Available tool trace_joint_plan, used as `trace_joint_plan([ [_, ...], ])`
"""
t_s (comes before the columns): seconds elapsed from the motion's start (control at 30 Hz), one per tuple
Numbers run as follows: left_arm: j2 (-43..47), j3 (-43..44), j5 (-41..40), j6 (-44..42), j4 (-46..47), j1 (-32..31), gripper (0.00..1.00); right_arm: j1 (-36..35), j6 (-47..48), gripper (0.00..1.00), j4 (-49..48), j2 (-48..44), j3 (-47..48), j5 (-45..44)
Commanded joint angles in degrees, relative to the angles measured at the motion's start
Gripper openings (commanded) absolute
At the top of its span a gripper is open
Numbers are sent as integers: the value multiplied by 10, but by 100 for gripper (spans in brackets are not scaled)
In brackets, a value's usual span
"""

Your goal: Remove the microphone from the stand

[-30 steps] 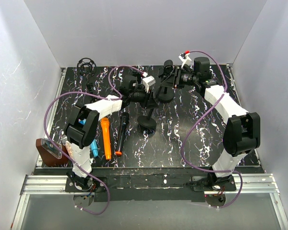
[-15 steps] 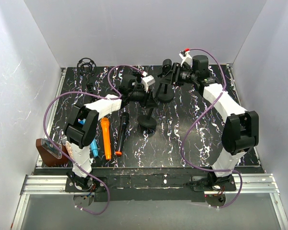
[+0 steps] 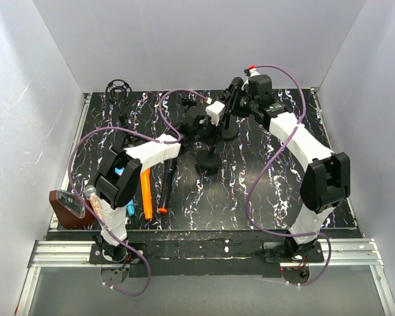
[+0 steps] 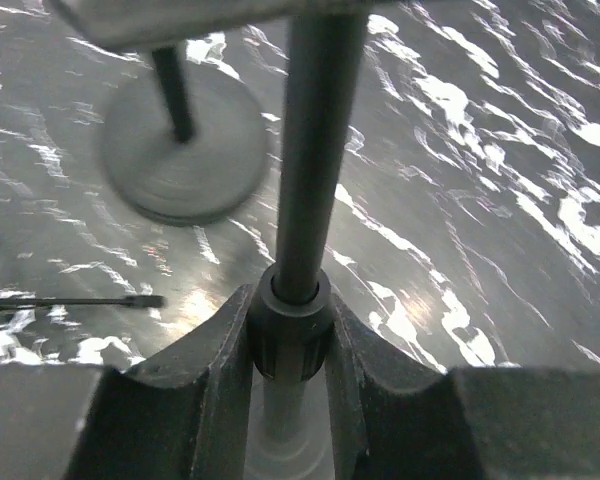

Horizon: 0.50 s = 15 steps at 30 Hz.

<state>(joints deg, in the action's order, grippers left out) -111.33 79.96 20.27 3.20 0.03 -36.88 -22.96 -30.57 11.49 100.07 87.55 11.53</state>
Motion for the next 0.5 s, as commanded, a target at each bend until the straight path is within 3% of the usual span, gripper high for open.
trace_joint_plan([
  [0.0,38,22,-368,-14,28,-61,0,-15,-63,1,92,-4,68,-205],
  [0.07,39,20,-359,-20,14,-61,16,-18,-68,1,106,-4,78,-212],
  [0.1,44,13,-327,-28,11,-60,29,-18,-70,1,106,-6,77,-206],
  [0.17,64,-4,-232,-55,3,-57,55,-16,-64,1,85,-13,63,-169],
  [0.2,72,-13,-170,-66,3,-52,59,-11,-57,1,65,-18,47,-132],
  [0.33,103,-46,63,-65,-4,-23,62,7,-23,1,-86,-39,-40,74],
  [0.4,89,-42,113,-36,15,-7,59,12,-12,1,-173,-43,-83,184],
  [0.47,70,-34,161,-36,26,8,50,14,-10,1,-211,-44,-101,229],
])
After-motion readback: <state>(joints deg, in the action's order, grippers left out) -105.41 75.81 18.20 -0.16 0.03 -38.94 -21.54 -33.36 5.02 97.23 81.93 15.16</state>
